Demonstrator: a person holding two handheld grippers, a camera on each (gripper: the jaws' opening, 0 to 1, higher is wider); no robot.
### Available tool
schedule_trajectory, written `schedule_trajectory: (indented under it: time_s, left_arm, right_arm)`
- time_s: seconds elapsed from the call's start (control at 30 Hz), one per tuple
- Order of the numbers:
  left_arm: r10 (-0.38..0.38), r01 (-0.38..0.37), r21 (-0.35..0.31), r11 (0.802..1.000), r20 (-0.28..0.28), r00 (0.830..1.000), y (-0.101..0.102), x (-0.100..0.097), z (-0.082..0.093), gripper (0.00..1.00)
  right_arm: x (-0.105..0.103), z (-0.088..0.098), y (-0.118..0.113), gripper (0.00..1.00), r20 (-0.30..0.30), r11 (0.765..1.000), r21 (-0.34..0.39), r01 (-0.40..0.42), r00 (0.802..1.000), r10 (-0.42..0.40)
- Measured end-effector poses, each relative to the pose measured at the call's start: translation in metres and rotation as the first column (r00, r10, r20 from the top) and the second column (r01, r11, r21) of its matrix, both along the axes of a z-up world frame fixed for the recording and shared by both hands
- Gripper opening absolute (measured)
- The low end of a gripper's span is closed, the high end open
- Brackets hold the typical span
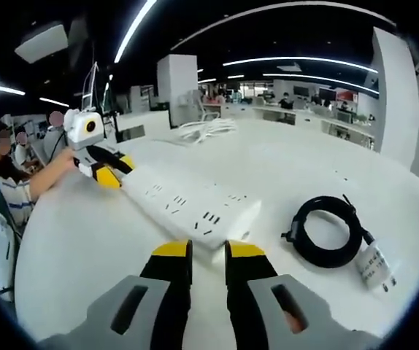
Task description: Straighten the power strip on the desk, plug the charger into it
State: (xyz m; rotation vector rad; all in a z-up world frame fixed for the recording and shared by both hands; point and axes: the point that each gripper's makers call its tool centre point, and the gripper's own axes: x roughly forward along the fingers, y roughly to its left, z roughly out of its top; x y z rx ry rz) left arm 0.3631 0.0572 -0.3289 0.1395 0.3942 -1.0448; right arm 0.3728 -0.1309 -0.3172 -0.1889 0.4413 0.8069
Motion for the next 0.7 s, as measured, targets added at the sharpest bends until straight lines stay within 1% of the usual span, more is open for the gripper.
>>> schedule_trajectory:
  time_s: [0.17, 0.7]
  left_arm:
    - [-0.009, 0.009, 0.008, 1.000, 0.000, 1.000, -0.001, -0.003, -0.001, 0.23]
    - [-0.038, 0.038, 0.026, 0.999, -0.008, 0.999, 0.000, -0.007, -0.001, 0.23]
  right_arm:
    - [-0.003, 0.000, 0.000, 0.17, -0.024, 1.000, 0.006, -0.007, 1.000, 0.007]
    - [-0.015, 0.001, -0.001, 0.17, -0.063, 0.997, -0.059, -0.040, 0.997, 0.036]
